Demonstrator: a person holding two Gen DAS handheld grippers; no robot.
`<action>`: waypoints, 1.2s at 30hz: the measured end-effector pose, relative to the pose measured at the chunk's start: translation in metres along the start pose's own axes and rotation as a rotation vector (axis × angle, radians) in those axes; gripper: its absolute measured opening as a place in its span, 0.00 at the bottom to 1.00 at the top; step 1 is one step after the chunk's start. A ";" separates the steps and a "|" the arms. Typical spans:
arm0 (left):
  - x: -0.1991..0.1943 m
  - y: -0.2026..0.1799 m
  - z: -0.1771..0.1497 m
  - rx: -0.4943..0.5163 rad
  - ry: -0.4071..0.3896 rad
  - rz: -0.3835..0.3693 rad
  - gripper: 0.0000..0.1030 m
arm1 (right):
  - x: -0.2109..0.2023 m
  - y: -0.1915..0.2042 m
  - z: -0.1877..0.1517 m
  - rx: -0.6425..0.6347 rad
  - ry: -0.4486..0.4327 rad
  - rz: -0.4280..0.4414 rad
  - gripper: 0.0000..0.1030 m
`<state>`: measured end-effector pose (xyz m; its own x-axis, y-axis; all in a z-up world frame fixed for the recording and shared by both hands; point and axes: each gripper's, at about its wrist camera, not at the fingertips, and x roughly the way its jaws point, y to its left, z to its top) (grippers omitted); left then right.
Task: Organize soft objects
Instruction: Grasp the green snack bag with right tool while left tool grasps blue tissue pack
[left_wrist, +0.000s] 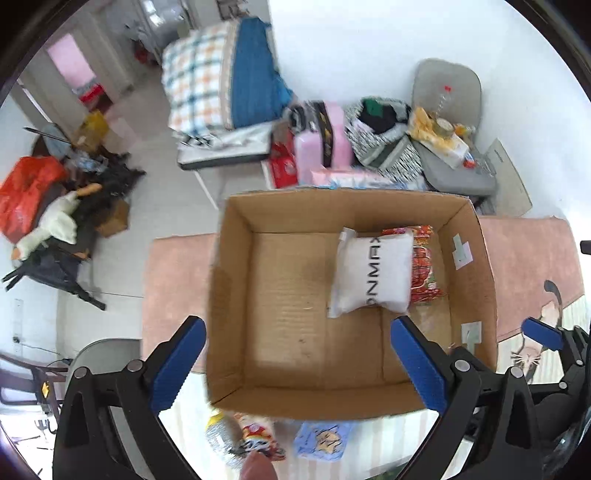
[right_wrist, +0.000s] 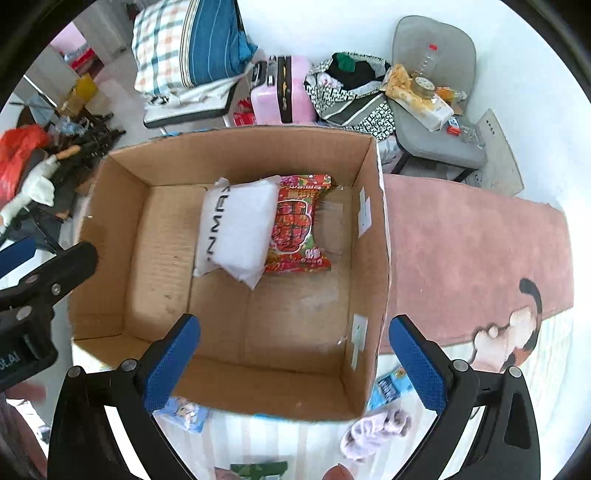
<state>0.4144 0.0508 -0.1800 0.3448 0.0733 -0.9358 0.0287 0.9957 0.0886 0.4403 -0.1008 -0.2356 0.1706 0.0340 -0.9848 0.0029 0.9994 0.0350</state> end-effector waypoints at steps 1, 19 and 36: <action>-0.007 0.003 -0.006 -0.004 -0.013 0.013 0.99 | -0.006 0.000 -0.006 0.003 -0.009 0.002 1.00; 0.070 0.092 -0.237 -0.149 0.411 0.052 0.99 | 0.058 0.013 -0.219 0.034 0.330 0.097 1.00; 0.081 0.065 -0.200 -0.138 0.371 -0.023 0.96 | 0.104 0.027 -0.268 0.020 0.433 0.068 0.36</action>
<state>0.2564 0.1325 -0.3182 -0.0179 0.0413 -0.9990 -0.1030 0.9938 0.0429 0.1940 -0.0684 -0.3828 -0.2581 0.1047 -0.9604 0.0257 0.9945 0.1015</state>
